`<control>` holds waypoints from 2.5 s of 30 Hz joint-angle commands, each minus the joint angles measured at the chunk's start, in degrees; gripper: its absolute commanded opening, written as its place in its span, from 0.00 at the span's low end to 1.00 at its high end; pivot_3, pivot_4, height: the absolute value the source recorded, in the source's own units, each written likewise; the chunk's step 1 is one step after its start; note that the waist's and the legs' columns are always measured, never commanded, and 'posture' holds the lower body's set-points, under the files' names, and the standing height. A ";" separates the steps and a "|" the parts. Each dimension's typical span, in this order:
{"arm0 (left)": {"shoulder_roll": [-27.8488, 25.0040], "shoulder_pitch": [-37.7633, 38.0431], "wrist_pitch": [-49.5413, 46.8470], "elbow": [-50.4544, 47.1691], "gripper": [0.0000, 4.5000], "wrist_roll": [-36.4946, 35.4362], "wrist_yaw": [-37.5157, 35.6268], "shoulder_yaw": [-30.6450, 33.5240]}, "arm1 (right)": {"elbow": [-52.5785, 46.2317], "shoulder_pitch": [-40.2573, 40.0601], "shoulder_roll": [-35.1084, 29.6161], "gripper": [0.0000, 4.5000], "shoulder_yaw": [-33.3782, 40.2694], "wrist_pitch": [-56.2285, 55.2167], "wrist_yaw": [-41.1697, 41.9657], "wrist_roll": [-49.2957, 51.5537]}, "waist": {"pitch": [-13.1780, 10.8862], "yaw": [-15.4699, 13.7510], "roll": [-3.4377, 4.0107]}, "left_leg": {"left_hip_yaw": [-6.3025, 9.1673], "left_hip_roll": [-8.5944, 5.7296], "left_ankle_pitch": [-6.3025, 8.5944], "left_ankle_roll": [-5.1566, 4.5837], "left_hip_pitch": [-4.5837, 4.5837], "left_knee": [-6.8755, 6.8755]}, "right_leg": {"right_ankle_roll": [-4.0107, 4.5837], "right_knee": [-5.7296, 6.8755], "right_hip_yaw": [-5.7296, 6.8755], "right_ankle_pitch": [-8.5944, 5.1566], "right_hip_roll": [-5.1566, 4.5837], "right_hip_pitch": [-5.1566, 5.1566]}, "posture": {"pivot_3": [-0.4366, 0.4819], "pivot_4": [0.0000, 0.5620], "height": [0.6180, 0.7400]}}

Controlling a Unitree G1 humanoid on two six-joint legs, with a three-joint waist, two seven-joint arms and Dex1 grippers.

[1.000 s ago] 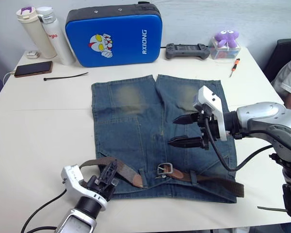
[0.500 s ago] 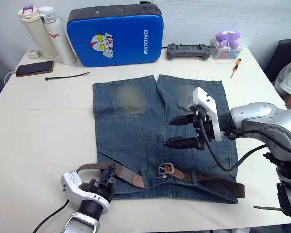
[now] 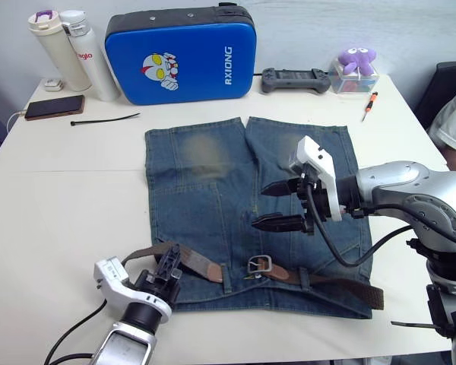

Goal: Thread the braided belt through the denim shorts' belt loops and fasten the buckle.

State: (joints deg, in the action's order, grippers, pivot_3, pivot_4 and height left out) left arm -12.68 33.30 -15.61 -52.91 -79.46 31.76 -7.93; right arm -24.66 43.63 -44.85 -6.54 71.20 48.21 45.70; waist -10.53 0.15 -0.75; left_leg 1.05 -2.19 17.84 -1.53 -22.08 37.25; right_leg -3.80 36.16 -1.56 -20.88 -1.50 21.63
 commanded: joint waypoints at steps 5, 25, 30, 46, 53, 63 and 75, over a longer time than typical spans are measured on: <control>4.75 2.48 0.82 2.26 0.00 -4.11 2.76 -4.50 | -2.58 1.40 -1.15 0.99 1.69 1.48 -0.23 1.98 | 0.00 0.10 0.00 | -0.03 -0.01 0.04 -0.07 -0.02 0.04 | -0.03 -0.04 -0.03 0.01 -0.01 0.00 | 0.48 0.27 1.00; -5.03 -3.71 -7.92 5.87 0.00 -11.32 4.11 -4.89 | -2.33 2.30 -3.32 0.99 -2.33 -1.98 3.38 -1.12 | 0.01 -0.03 0.01 | -0.02 -0.01 0.03 -0.05 -0.02 0.09 | -0.03 0.06 -0.02 0.01 -0.01 0.03 | 0.48 0.27 1.00; -12.39 -5.87 -10.25 6.06 0.00 -16.98 3.96 -0.55 | -4.01 -0.14 -5.75 0.99 -2.58 -4.68 5.78 -1.83 | 0.01 0.01 0.01 | -0.02 0.00 0.02 -0.03 -0.02 0.10 | -0.03 0.09 -0.02 0.01 -0.01 0.03 | 0.48 0.27 1.00; -50.90 -5.87 -34.90 12.33 0.99 -32.73 -29.89 23.37 | -13.54 -13.07 -17.81 1.00 -5.24 -31.47 23.20 -12.88 | 0.05 0.03 0.10 | 0.00 0.01 -0.11 0.19 0.07 0.09 | 0.08 0.35 0.05 -0.05 0.02 0.08 | 0.48 0.27 1.00; -65.64 -14.83 -46.85 19.28 0.99 -13.98 -58.81 32.30 | -16.27 -23.24 -18.28 1.00 -8.19 -48.80 26.05 -24.21 | 0.00 -0.09 0.05 | 0.05 -0.04 -0.16 0.22 0.11 0.09 | 0.12 0.36 0.14 -0.08 -0.01 0.01 | 0.48 0.27 1.00; -69.98 -37.18 -41.89 18.02 0.99 6.68 -82.20 19.10 | -15.51 -29.41 -14.65 1.00 -12.34 -58.66 22.47 -35.69 | 0.00 0.01 0.05 | 0.06 -0.02 -0.22 0.39 0.03 -0.08 | 0.18 0.53 0.09 -0.11 0.02 0.30 | 0.48 0.27 1.00; -65.13 -50.85 -37.12 20.17 1.00 26.38 -92.82 5.78 | -15.39 -31.44 -9.41 0.24 -15.42 -60.14 18.28 -43.35 | 0.02 0.02 0.01 | -0.02 -0.03 -0.27 0.45 -0.17 0.11 | 0.18 1.08 -0.03 -0.11 0.04 0.65 | 0.48 0.27 1.00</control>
State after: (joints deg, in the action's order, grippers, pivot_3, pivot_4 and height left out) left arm -78.02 -16.56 -52.68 -32.74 -54.16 -60.01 -1.96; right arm -38.95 11.43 -55.00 -21.30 11.31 67.10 3.18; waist -10.51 0.17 -0.74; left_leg 1.00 -2.23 17.58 -1.08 -22.32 37.42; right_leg -3.62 37.47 -1.63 -20.98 -1.46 22.38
